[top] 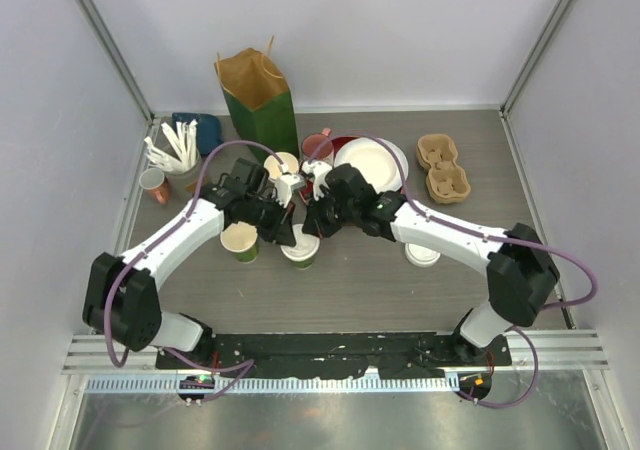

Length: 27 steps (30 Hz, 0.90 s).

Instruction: Pack the takeout coffee

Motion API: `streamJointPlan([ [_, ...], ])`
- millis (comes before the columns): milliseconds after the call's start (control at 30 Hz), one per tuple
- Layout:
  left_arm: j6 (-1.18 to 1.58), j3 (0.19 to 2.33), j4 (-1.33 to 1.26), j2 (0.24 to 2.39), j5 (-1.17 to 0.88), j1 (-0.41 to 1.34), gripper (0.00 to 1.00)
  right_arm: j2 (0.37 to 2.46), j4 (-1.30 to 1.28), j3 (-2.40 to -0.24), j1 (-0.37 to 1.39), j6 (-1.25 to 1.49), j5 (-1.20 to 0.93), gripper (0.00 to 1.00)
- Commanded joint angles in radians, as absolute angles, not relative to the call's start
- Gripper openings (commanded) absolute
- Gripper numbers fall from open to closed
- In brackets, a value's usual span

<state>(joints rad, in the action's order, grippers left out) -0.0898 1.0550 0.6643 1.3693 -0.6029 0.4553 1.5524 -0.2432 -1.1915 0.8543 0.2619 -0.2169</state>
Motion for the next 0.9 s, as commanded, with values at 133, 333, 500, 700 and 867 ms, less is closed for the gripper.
streamJointPlan([
  [133, -0.149, 0.980, 0.641, 1.401, -0.629, 0.436, 0.00, 1.572, -0.203, -1.063, 0.822, 0.310, -0.258, 0.01],
  [333, -0.134, 1.060, 0.678, 1.327, -0.704, 0.434, 0.00, 1.537, -0.248, -1.141, 0.828, 0.296, -0.261, 0.01],
  [500, -0.140, 1.149, 0.759, 1.282, -0.741, 0.420, 0.00, 1.539, -0.291, -1.256, 0.850, 0.265, -0.261, 0.01],
  [700, -0.150, 1.106, 0.773, 1.272, -0.735, 0.382, 0.00, 1.568, -0.263, -1.330, 0.882, 0.264, -0.316, 0.01],
  [867, -0.156, 1.036, 0.732, 1.296, -0.732, 0.379, 0.00, 1.589, -0.216, -1.263, 0.882, 0.302, -0.341, 0.01],
])
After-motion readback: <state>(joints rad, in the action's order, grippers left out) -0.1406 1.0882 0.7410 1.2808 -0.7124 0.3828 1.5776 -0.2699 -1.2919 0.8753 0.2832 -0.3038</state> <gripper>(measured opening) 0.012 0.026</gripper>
